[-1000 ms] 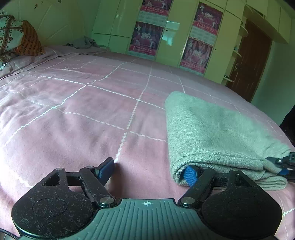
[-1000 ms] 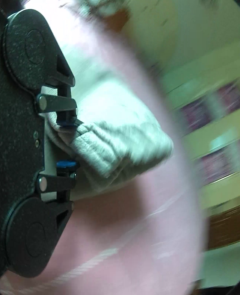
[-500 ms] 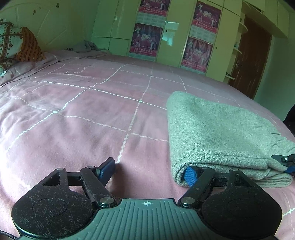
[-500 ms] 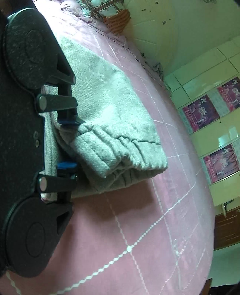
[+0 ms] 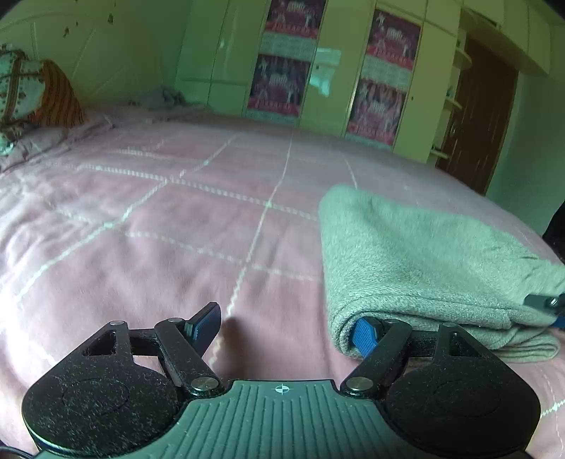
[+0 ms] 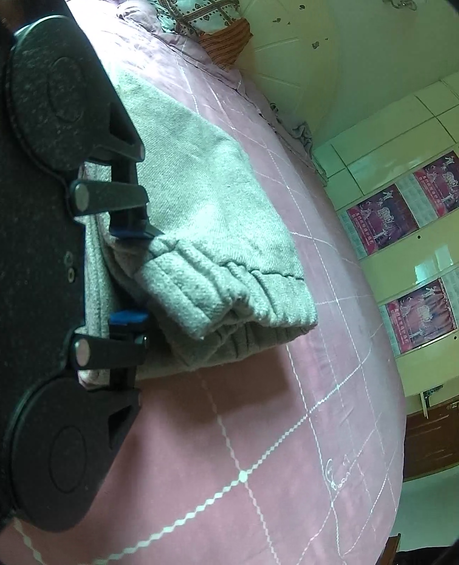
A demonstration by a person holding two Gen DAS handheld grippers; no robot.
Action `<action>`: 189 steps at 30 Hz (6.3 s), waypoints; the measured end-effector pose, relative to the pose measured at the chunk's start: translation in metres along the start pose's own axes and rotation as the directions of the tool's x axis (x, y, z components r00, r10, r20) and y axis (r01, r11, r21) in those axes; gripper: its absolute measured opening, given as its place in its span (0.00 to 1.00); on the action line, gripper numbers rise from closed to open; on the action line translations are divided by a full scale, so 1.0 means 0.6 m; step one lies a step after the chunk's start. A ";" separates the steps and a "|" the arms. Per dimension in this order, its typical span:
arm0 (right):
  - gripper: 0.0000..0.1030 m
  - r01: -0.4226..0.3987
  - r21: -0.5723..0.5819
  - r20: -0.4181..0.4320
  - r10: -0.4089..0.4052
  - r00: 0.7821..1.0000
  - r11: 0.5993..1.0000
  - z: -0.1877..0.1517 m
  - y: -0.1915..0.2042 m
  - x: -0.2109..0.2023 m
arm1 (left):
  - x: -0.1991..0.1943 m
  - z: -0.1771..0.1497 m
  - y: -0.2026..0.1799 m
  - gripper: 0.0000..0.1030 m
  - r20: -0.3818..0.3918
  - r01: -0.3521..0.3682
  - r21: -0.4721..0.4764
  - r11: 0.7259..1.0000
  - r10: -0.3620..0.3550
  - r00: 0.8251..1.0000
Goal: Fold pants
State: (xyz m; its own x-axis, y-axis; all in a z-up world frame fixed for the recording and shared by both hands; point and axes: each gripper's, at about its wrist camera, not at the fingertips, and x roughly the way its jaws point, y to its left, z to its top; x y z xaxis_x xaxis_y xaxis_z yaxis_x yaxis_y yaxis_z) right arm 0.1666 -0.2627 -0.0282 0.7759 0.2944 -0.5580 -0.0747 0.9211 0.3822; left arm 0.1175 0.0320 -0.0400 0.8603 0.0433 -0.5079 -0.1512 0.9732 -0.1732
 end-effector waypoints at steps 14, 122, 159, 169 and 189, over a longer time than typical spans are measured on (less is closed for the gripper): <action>0.52 -0.030 0.007 0.000 0.030 1.000 1.000 0.001 -0.021 -0.033 | -0.063 0.011 0.031 0.61 -0.125 0.091 -0.124 0.988 -0.107 0.986; 1.00 0.169 -0.342 0.277 -0.073 0.958 0.924 -0.050 0.005 -0.186 | -0.169 -0.039 -0.072 1.00 0.050 0.084 0.169 0.982 -0.093 0.994; 1.00 0.172 -0.345 0.260 -0.082 0.962 0.923 -0.062 0.005 -0.177 | -0.174 -0.044 -0.081 1.00 0.073 0.099 0.187 0.977 -0.114 0.991; 1.00 0.171 -0.350 0.256 -0.082 0.963 0.921 -0.062 0.004 -0.177 | -0.173 -0.045 -0.083 1.00 0.069 0.103 0.195 0.975 -0.118 0.991; 1.00 0.167 -0.361 0.253 -0.076 0.964 0.917 -0.062 0.000 -0.179 | -0.175 -0.046 -0.084 1.00 0.072 0.104 0.197 0.975 -0.120 0.990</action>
State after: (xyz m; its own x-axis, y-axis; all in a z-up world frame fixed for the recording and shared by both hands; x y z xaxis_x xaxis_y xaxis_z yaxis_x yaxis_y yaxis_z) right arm 0.0598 -0.2847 0.0043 0.9126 0.1491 -0.3807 -0.1647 0.9863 -0.0086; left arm 0.0217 -0.0277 -0.0012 0.9049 -0.0576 -0.4218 0.0380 0.9978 -0.0549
